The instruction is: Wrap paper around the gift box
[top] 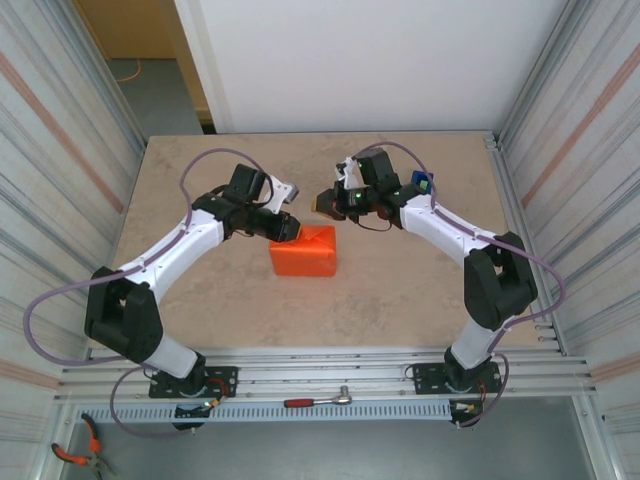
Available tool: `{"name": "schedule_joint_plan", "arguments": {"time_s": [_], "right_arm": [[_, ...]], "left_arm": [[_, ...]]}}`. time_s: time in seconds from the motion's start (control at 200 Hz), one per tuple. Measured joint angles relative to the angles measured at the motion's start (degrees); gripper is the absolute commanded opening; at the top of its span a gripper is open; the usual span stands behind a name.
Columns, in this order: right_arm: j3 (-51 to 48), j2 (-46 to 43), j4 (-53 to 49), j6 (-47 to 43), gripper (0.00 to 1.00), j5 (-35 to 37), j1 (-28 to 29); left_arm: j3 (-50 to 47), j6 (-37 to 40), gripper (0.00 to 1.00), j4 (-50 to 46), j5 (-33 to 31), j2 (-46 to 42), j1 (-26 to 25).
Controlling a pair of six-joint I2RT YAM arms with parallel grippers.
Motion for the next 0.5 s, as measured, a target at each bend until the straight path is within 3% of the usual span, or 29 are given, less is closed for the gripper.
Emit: {"name": "schedule_joint_plan", "arguments": {"time_s": [0.496], "right_arm": [[-5.16,-1.4,-0.74,-0.02,0.0,1.07,5.81]], "left_arm": [[0.0,0.17,0.2,-0.76,0.0,-0.31,0.09]]}}
